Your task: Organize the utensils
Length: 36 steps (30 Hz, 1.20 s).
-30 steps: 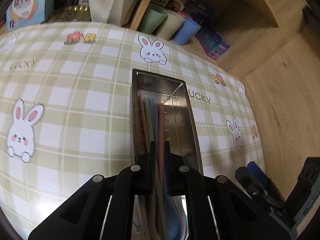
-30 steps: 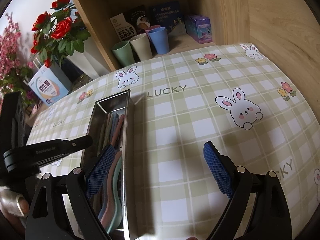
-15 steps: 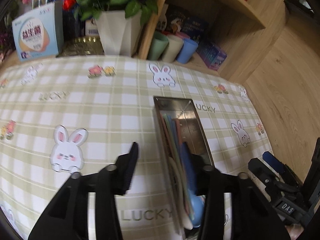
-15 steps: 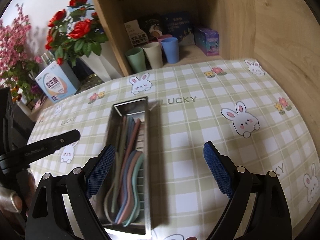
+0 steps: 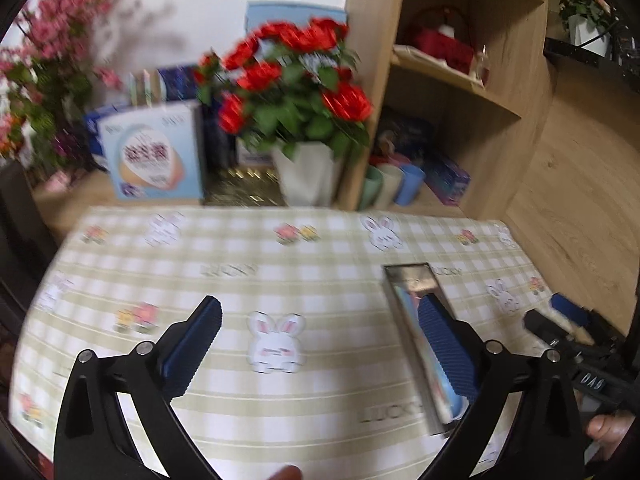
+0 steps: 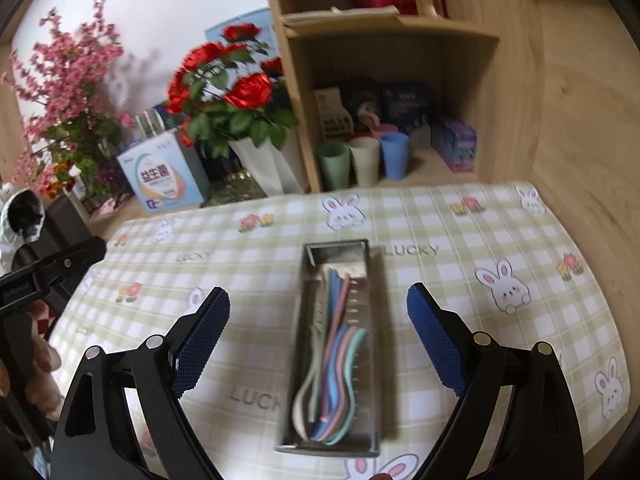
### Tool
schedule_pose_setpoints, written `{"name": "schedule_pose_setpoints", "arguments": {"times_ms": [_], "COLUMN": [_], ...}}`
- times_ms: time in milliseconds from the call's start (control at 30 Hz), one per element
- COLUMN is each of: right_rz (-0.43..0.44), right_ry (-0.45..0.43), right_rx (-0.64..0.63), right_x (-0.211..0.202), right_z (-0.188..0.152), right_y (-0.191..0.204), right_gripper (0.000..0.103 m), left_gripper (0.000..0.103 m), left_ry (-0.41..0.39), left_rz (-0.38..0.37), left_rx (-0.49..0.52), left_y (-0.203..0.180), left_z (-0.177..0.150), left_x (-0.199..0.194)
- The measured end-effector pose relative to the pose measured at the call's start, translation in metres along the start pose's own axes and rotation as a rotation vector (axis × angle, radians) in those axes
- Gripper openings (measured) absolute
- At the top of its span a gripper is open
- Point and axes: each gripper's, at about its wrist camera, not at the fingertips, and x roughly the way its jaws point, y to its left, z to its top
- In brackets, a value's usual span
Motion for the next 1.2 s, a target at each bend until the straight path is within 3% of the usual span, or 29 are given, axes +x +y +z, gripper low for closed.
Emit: {"name": "schedule_pose_setpoints", "arguments": {"times_ms": [233, 500, 1200], "right_rz": [-0.014, -0.022, -0.05], "right_ry": [-0.074, -0.101, -0.128], "right_rx": [-0.039, -0.068, -0.08], "right_x": [-0.025, -0.039, -0.056], "right_z": [0.009, 0.008, 0.01], "right_y": [0.026, 0.045, 0.058], "right_gripper": [0.087, 0.087, 0.087], "left_gripper": [0.097, 0.097, 0.097], "left_ry": [-0.085, -0.124, -0.197], "left_rz": [0.08, 0.122, 0.155], "left_rx": [0.044, 0.088, 0.079], "left_y": [0.024, 0.03, 0.036], "left_z": [-0.009, -0.021, -0.027], "left_x": [-0.043, -0.065, -0.089]}}
